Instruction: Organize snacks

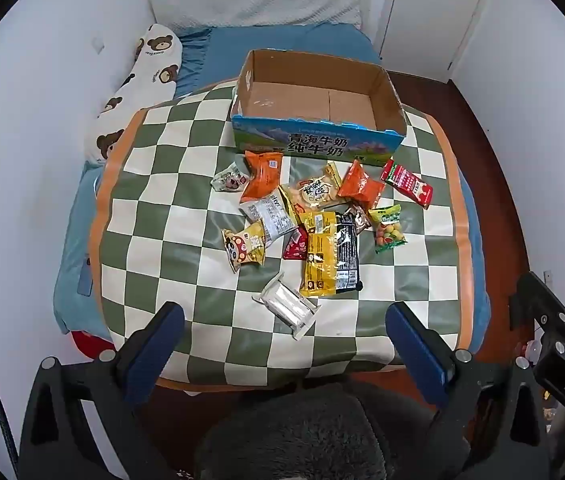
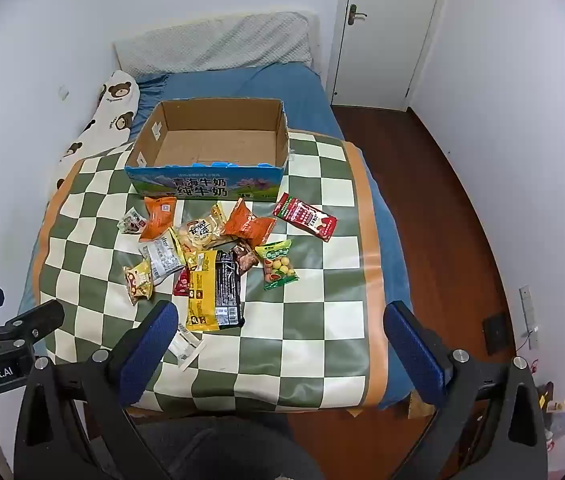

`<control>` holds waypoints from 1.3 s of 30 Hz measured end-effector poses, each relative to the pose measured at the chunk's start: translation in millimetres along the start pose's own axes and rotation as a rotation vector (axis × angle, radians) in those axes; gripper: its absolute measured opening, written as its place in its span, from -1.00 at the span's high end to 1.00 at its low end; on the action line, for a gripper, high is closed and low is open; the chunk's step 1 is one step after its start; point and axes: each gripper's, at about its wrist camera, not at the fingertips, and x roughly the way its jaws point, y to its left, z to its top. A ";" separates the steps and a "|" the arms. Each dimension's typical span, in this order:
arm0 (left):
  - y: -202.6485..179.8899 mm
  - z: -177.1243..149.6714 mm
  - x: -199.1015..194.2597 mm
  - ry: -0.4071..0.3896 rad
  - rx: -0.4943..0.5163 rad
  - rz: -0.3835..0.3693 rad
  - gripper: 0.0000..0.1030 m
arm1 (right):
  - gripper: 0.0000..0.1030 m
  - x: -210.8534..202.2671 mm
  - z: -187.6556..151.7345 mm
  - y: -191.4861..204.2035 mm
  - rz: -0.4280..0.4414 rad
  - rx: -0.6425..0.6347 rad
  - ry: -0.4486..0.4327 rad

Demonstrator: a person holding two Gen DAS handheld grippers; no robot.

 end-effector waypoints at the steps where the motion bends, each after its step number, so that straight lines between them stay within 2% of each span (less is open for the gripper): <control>1: 0.6 0.4 -0.1 -0.001 0.001 -0.001 -1.00 | -1.00 0.0 0.1 -0.1 -0.001 0.001 -0.001; 20: -5.0 4.1 0.9 -0.018 0.039 0.035 -1.00 | -1.00 0.3 6.1 -2.6 -0.007 0.005 -0.014; 39: -6.5 8.5 -3.3 -0.024 0.038 0.034 -1.00 | -1.00 -3.4 5.3 0.7 0.006 -0.012 -0.025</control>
